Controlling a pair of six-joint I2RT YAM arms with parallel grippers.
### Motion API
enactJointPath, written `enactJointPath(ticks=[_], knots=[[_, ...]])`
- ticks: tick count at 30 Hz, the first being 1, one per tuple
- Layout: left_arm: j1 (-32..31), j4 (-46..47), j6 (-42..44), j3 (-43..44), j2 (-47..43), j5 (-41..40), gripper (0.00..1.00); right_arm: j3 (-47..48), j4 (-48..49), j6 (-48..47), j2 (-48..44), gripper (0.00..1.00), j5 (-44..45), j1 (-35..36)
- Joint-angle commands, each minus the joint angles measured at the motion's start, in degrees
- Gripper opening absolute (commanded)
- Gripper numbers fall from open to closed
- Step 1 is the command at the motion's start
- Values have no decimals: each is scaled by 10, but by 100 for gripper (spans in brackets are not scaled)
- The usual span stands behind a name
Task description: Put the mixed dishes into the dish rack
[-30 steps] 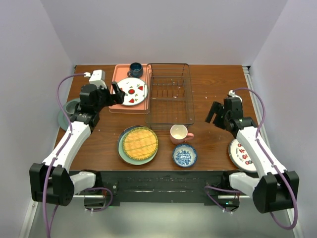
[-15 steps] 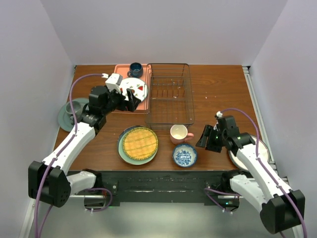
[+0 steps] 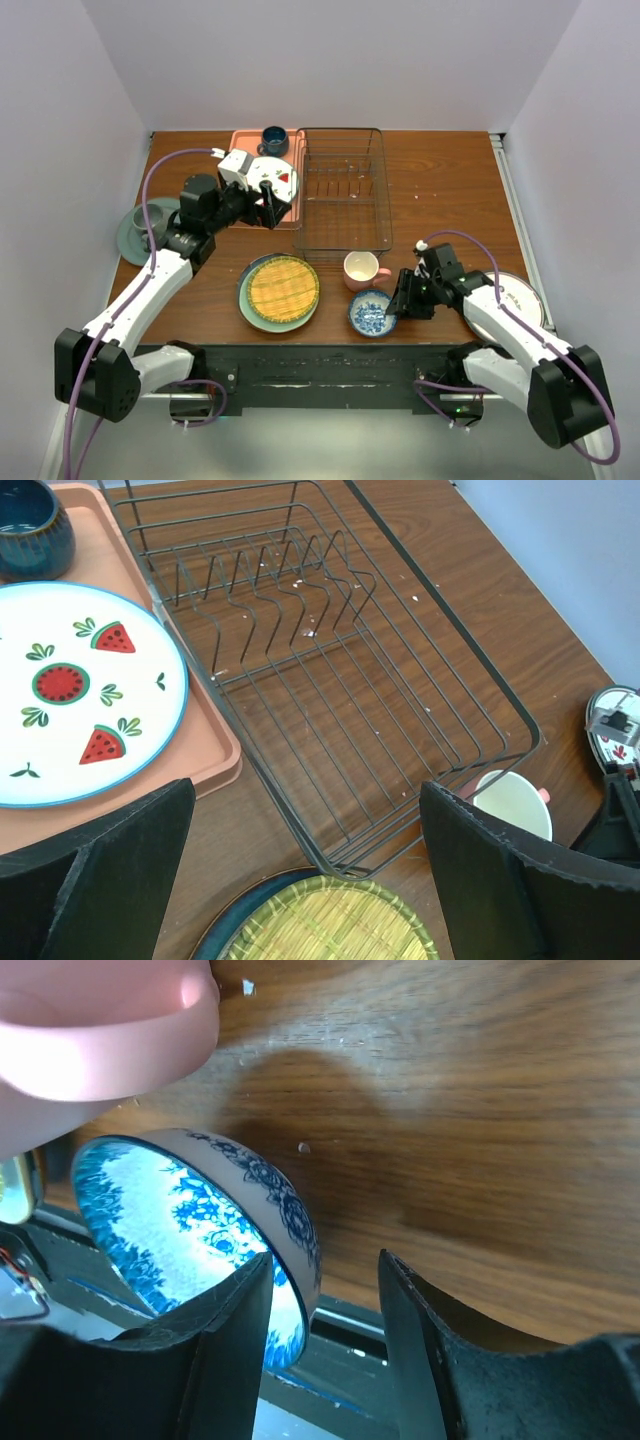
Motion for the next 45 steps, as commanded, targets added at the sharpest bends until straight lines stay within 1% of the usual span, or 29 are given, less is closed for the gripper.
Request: enactJointPath(ticks=[1, 2, 4, 5, 7, 8, 12, 15, 19, 21, 26, 29, 30, 32, 33, 34, 36, 39, 40, 41, 44, 45], knots=[[-4, 30, 17, -3, -11, 31, 100, -11, 55, 1, 25, 47, -15, 13], [-5, 31, 17, -1, -9, 35, 100, -10, 57, 1, 29, 37, -14, 15], [-6, 33, 17, -2, -7, 43, 100, -5, 52, 3, 30, 27, -10, 15], [-7, 36, 17, -3, -5, 44, 100, 0, 45, 3, 30, 16, 3, 16], [-7, 43, 15, -3, -3, 53, 100, 16, 18, -2, 26, 9, 14, 16], [-7, 46, 14, -4, -1, 55, 100, 23, 7, -5, 25, 0, 28, 15], [-7, 51, 19, 3, 6, 67, 100, 49, -38, -1, 15, 0, 31, 16], [-7, 51, 26, 13, 13, 74, 100, 88, -97, 1, 3, 0, 45, 16], [-9, 53, 37, 18, 10, 79, 100, 159, -150, 11, -3, 0, 60, 16], [-10, 52, 41, 19, 6, 78, 100, 180, -177, 13, -6, 0, 57, 16], [-13, 55, 43, 24, -1, 77, 100, 261, -230, -1, -14, 0, 59, 16], [-14, 56, 37, 43, 11, 99, 100, 328, -258, 1, -4, 0, 65, 16], [-16, 54, 34, 58, 14, 109, 100, 366, -266, 1, 13, 0, 70, 16], [-19, 58, 30, 70, 23, 115, 100, 399, -262, -1, 39, 0, 70, 15], [-22, 68, 21, 85, 27, 126, 100, 435, -262, -6, 54, 0, 75, 16], [-24, 70, 19, 96, 35, 136, 100, 452, -261, -11, 86, 0, 79, 16], [-40, 67, 25, 125, 45, 144, 100, 491, -241, -28, 117, 0, 87, 15], [-70, 67, 43, 146, 54, 132, 100, 540, -215, -48, 184, 0, 104, 15], [-78, 67, 48, 148, 58, 125, 100, 555, -214, -51, 201, 0, 109, 15], [-85, 66, 52, 151, 59, 122, 100, 569, -213, -54, 237, 0, 111, 16], [-118, 64, 80, 162, 71, 109, 100, 619, -214, -63, 291, 0, 113, 15], [-137, 56, 102, 172, 77, 106, 100, 645, -217, -67, 306, 0, 111, 16]])
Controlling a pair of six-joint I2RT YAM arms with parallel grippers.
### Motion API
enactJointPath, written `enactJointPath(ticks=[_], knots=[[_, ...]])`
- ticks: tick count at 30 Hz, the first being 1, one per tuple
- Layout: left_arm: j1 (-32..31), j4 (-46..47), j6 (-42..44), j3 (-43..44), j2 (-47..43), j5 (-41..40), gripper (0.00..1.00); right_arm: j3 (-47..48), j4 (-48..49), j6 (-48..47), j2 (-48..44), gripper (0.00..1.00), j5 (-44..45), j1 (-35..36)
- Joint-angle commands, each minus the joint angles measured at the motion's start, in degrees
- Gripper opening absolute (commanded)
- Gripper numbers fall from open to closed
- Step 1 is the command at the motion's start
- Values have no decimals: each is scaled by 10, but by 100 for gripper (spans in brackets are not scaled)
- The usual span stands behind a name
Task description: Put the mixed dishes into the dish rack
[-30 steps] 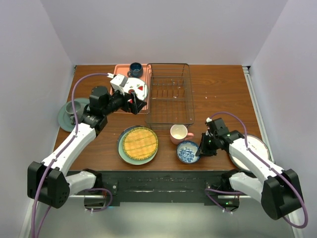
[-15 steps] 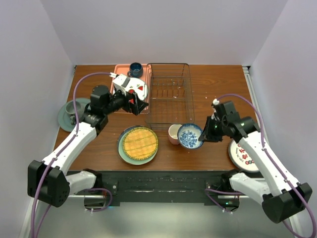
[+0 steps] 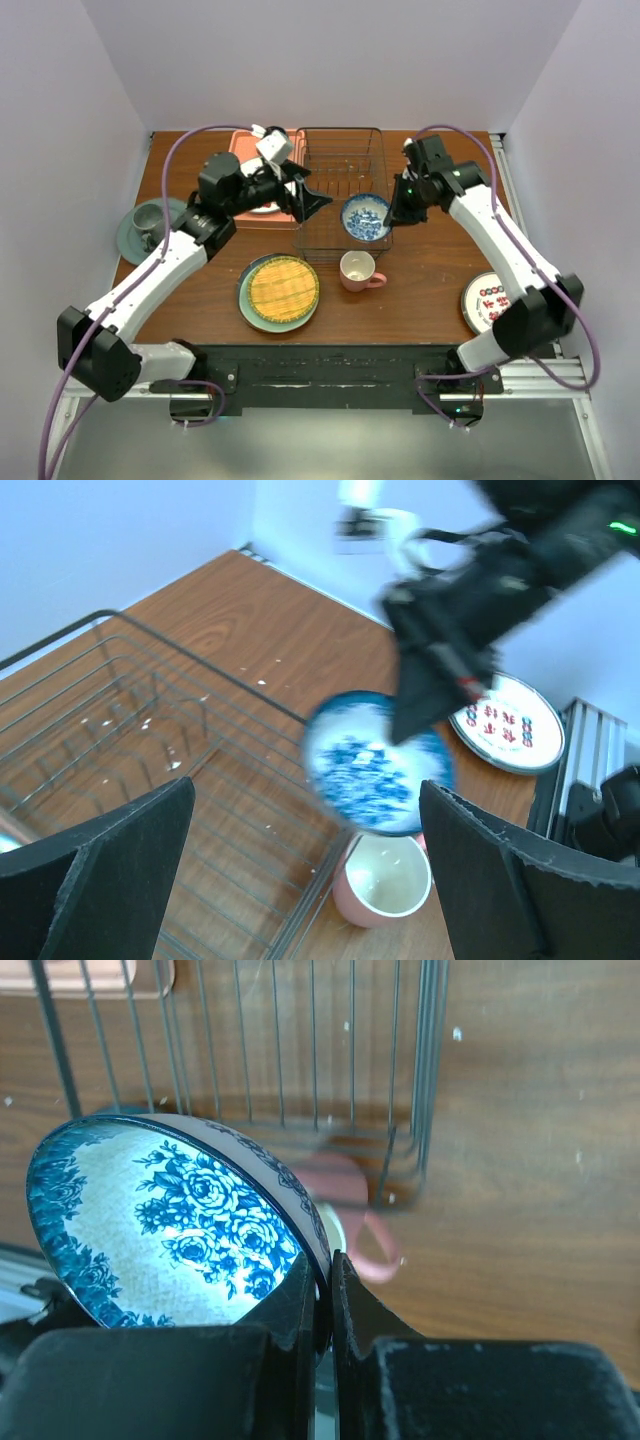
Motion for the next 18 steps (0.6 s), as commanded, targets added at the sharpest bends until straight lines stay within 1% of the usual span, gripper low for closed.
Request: enactJointPath(ticks=[1, 2, 3, 4, 5, 6, 9, 12, 18], knots=[[-51, -3, 71, 45, 30, -11, 100, 96, 12, -31, 56, 0, 0, 1], [-61, -26, 86, 53, 38, -15, 100, 113, -6, -39, 67, 0, 1, 0], [-84, -41, 116, 72, 47, -30, 100, 141, -16, -45, 92, 0, 0, 1], [-95, -50, 139, 82, 65, -38, 100, 153, -24, -48, 102, 0, -3, 0], [-106, -78, 154, 93, 76, -49, 100, 164, -31, -51, 112, 0, -5, 0], [-129, -104, 183, 109, 86, -78, 99, 181, -42, -55, 124, 0, -5, 2], [-163, -125, 222, 129, 120, -127, 97, 204, -54, -60, 136, 0, -13, 1], [-180, -125, 250, 139, 139, -168, 96, 206, -62, -64, 146, 0, -13, 2], [-187, -143, 283, 161, 175, -176, 96, 206, -63, -66, 148, 0, -20, 1]])
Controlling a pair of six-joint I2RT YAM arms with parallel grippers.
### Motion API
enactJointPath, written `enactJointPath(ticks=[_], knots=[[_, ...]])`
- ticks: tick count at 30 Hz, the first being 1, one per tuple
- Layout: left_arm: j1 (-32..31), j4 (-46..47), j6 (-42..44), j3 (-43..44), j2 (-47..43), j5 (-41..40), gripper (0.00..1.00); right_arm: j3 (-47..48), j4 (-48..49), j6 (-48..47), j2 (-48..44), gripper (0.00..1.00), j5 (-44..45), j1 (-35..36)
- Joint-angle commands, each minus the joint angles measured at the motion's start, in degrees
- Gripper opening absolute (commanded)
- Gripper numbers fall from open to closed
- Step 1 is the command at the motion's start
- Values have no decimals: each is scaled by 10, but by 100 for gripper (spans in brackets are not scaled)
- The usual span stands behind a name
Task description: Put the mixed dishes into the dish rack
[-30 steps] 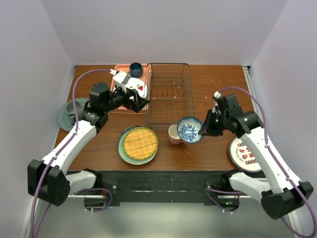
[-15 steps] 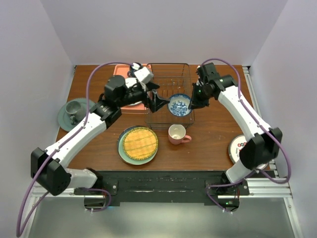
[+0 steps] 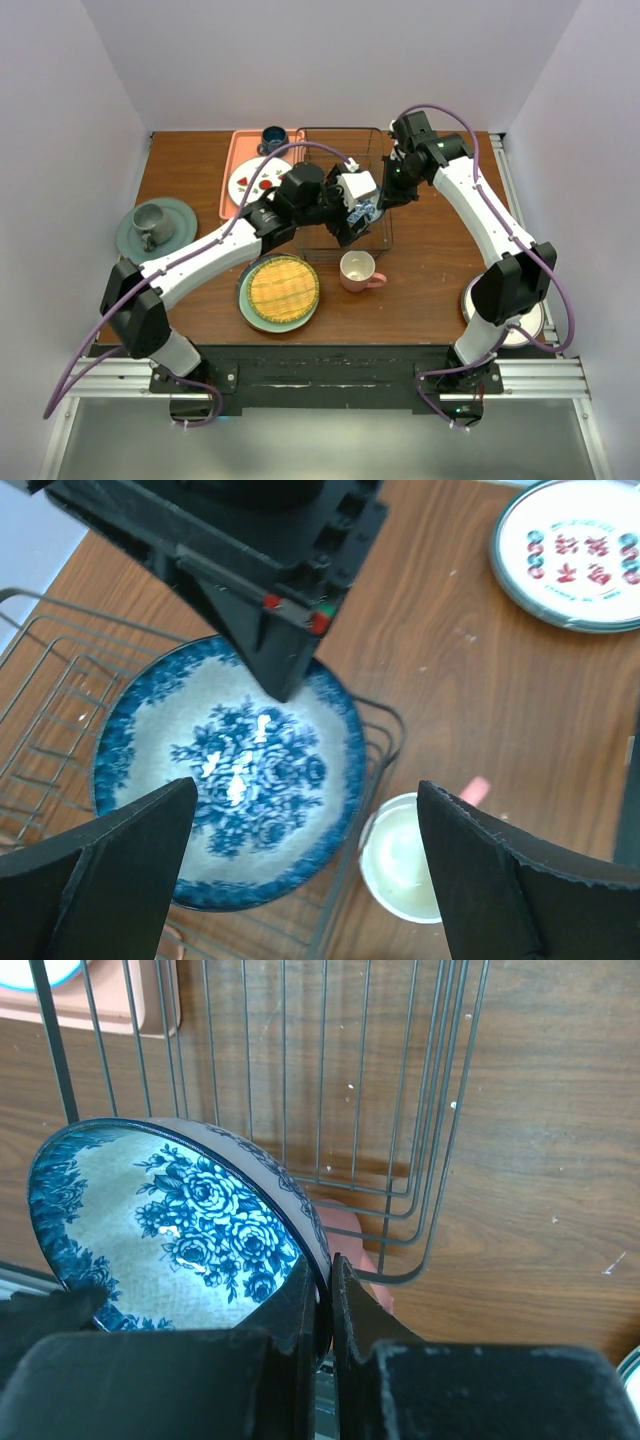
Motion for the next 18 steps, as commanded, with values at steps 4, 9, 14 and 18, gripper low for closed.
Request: enactJointPath(ticks=[4, 9, 14, 18], knots=[[-9, -22, 68, 52, 35, -32, 95, 21, -5, -12, -8, 0, -27, 4], [-21, -65, 97, 85, 65, -22, 89, 23, -6, -14, 0, 0, -29, 10], [-28, -88, 112, 95, 84, -33, 73, 27, -11, -16, 8, 0, -28, 15], [-31, -92, 117, 92, 87, -40, 61, 29, -12, -14, 11, 0, -29, 18]])
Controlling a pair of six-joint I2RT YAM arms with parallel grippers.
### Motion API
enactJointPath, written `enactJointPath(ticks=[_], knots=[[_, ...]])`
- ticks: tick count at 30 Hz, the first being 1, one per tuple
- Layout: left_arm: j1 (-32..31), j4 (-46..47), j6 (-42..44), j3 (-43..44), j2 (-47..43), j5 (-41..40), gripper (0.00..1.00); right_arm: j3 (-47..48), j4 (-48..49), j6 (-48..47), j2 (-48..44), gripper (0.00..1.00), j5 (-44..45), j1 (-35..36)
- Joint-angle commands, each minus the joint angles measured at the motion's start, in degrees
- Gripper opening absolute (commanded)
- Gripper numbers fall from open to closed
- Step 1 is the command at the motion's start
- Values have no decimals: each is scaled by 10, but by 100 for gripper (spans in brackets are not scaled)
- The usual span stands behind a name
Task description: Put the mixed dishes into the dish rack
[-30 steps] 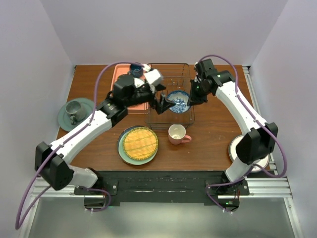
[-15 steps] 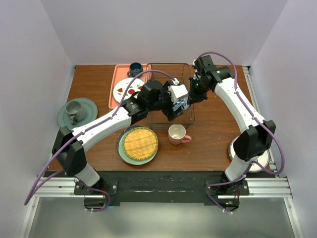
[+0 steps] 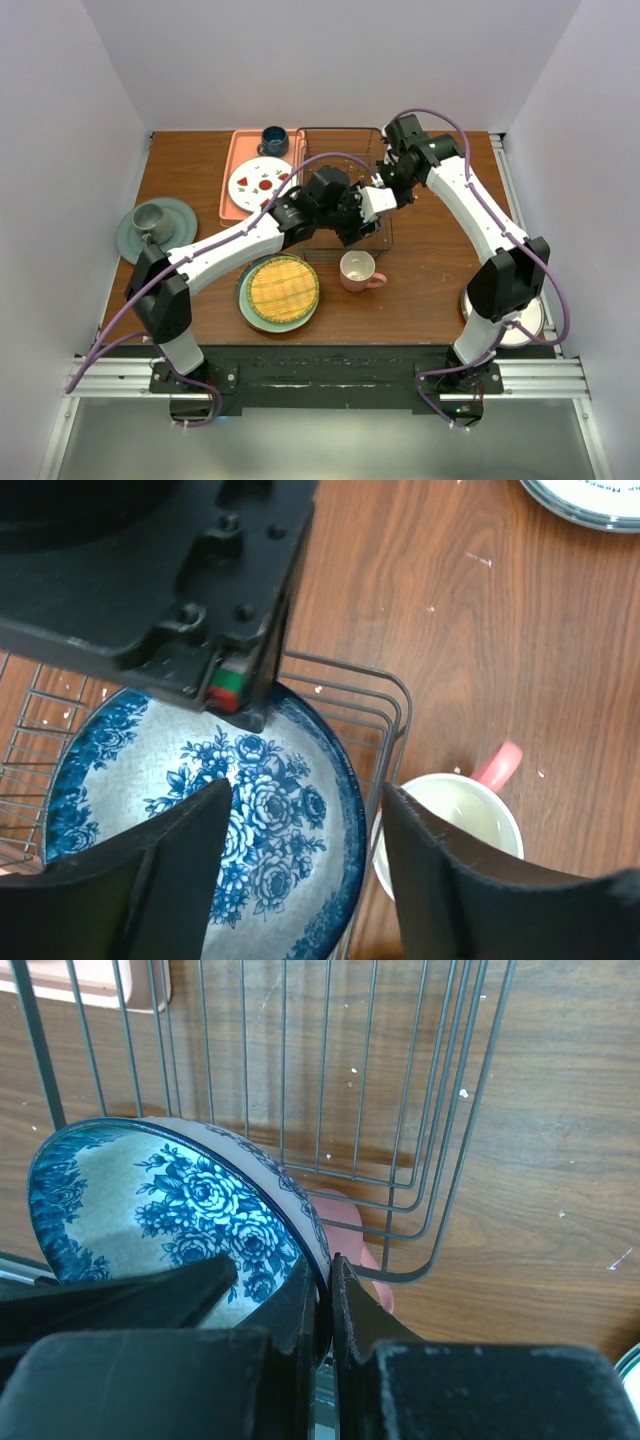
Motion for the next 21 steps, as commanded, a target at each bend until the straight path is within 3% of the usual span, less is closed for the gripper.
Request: enactJointPath(ticks=[1, 4, 5, 7, 8, 13, 14, 15, 16, 21], knots=[[-5, -10, 22, 21, 2, -14, 58, 29, -1, -6, -5, 0, -28, 4], [-7, -11, 19, 18, 2, -29, 43, 34, 1, -3, -5, 0, -34, 4], [-7, -10, 17, 18, 2, -34, 28, 36, 0, -3, -4, 0, -33, 4], [-7, -10, 14, 17, 0, -38, 16, 39, 2, -1, -4, 0, -34, 4], [-7, -8, 12, 16, -1, -41, 0, 42, 3, 1, -4, 0, -35, 5], [-8, 3, -10, 12, -10, -43, 0, 53, 7, 8, -3, 1, -38, 4], [-8, 14, -22, 8, -13, -44, 0, 57, 7, 10, -4, 4, -37, 5], [-8, 22, -30, 3, -22, -47, 0, 57, 8, 13, -5, 9, -37, 5], [-8, 32, -39, -1, -27, -49, 0, 58, 10, 17, -7, 26, -33, 4], [-7, 81, -118, -14, -52, -63, 0, 75, 25, 43, -22, 61, 3, 4]])
